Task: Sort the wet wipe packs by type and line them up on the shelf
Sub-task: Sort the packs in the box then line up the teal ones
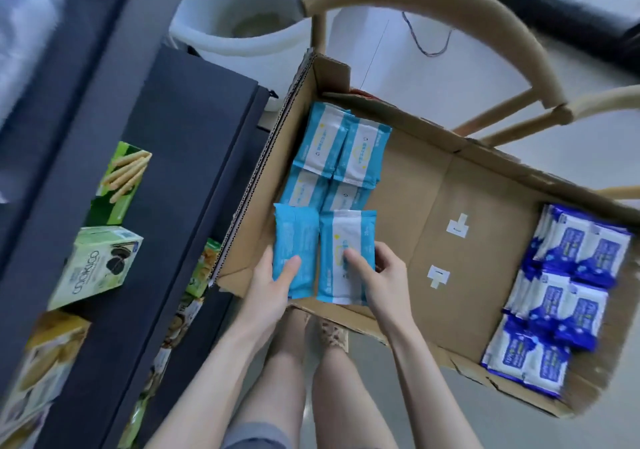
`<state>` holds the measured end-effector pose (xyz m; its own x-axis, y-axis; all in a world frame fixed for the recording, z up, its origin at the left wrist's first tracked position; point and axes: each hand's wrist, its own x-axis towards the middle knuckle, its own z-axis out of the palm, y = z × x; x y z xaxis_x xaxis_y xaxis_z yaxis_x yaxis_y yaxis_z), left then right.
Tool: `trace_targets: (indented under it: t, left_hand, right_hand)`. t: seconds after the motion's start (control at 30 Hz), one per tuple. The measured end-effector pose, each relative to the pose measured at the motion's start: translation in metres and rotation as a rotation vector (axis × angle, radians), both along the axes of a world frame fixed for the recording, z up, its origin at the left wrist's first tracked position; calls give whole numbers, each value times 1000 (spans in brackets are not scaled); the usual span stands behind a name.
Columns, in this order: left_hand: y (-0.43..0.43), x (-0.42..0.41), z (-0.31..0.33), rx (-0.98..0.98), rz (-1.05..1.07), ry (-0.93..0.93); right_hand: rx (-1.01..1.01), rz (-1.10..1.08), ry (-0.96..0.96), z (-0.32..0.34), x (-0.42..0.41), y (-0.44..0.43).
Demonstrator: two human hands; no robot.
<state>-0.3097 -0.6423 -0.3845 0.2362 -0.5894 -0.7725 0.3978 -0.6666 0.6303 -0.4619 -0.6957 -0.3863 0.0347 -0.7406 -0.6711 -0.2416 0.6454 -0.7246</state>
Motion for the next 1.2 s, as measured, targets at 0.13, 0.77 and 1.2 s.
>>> trace_targets:
  t: [0.13,0.77,1.2]
  left_hand:
    - [45,-22,59,-83,116,177]
    - [296,-57,259,-375,683,-221]
    - [479,13,347,-260,967,-902]
  right_hand:
    - [-18,74,-88,50,-6,33]
    - [-247,730,-512,254,13,196]
    - [-351,1052,-714,355,135,343]
